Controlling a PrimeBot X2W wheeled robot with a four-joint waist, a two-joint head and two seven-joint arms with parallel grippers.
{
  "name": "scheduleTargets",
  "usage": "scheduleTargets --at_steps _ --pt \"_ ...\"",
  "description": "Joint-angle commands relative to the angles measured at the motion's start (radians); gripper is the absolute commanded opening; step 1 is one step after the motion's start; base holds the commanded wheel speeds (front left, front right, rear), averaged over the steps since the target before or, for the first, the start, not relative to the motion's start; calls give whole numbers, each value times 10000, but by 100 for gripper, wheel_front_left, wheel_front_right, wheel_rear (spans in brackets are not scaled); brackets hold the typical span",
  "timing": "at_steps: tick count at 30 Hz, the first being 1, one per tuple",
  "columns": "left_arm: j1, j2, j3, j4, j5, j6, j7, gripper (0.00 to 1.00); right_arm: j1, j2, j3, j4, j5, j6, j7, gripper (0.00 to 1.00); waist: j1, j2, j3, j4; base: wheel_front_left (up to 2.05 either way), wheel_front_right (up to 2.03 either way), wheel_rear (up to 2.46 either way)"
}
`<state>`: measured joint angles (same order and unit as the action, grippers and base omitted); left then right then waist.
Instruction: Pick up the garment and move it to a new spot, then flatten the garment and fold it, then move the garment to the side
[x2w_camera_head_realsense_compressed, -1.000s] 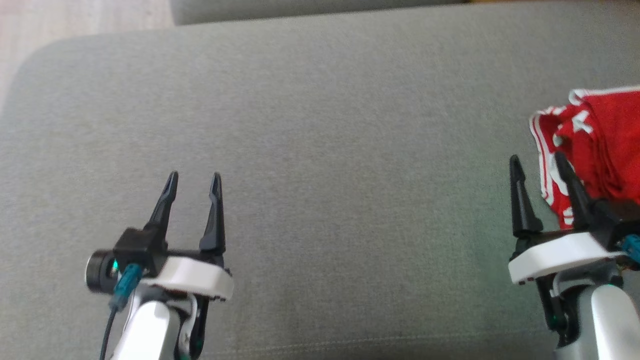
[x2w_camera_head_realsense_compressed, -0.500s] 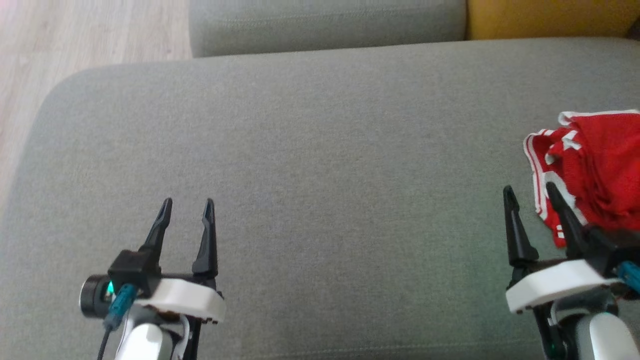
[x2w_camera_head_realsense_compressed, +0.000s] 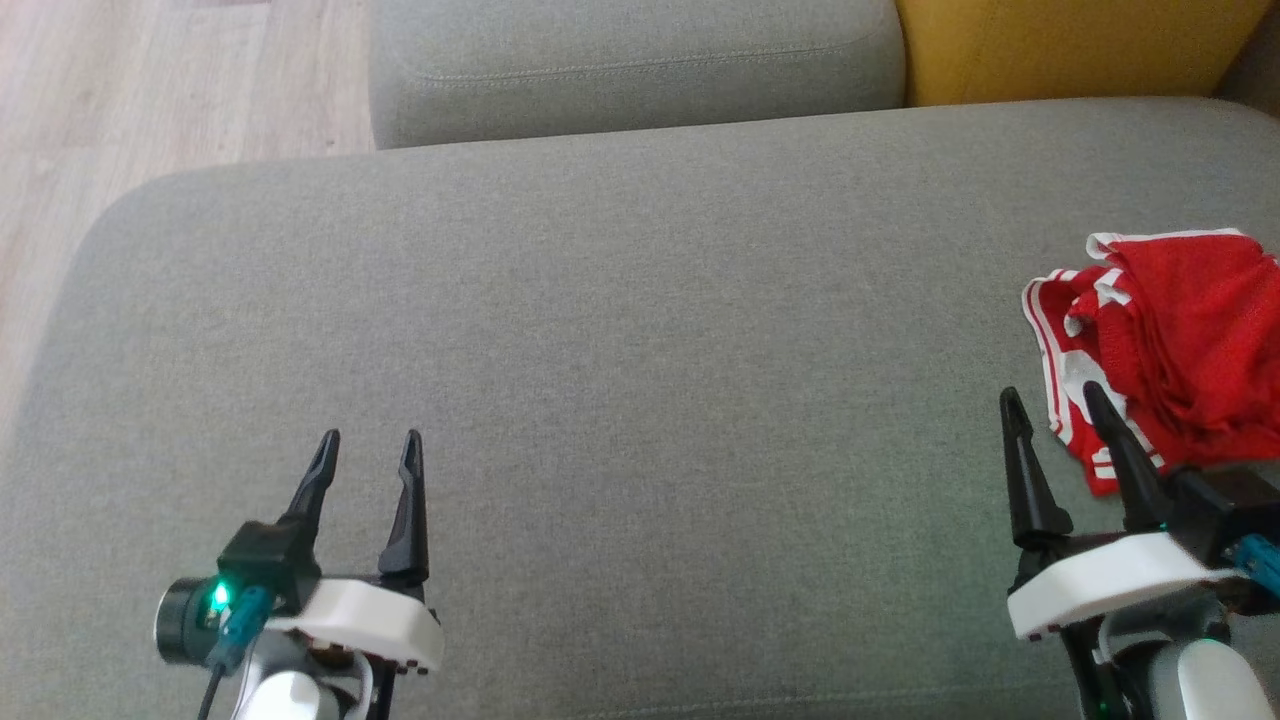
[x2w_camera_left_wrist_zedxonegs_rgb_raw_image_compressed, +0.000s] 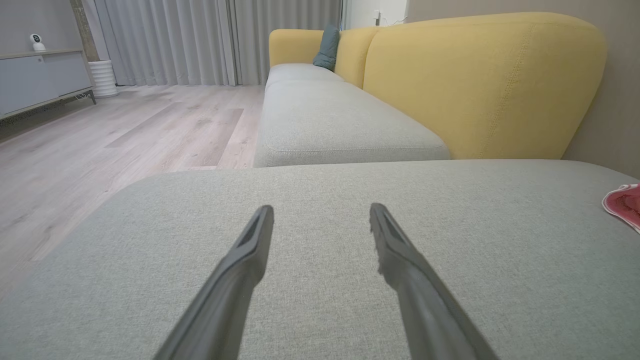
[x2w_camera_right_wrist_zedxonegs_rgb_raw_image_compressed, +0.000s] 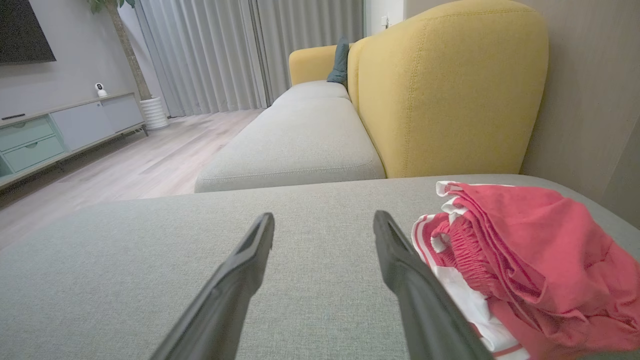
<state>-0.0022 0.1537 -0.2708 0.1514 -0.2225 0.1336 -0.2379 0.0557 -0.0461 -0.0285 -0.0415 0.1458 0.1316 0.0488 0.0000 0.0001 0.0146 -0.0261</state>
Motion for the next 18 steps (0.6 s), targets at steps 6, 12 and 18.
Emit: scheduleTargets --at_steps 6,12,18 --pt "-328 225 325 -348 -31 127 26 100 -195 -42 333 -372 116 -9 0 100 0 -1 2 6 0 0 0" --pt "-400 266 282 -321 -39 154 39 100 -231 -42 328 -378 92 -9 31 100 0 -1 52 11 0 0 0" --pt "-442 300 239 -278 -44 194 36 100 -235 -42 303 -383 94 -9 49 100 0 -1 70 30 0 0 0"
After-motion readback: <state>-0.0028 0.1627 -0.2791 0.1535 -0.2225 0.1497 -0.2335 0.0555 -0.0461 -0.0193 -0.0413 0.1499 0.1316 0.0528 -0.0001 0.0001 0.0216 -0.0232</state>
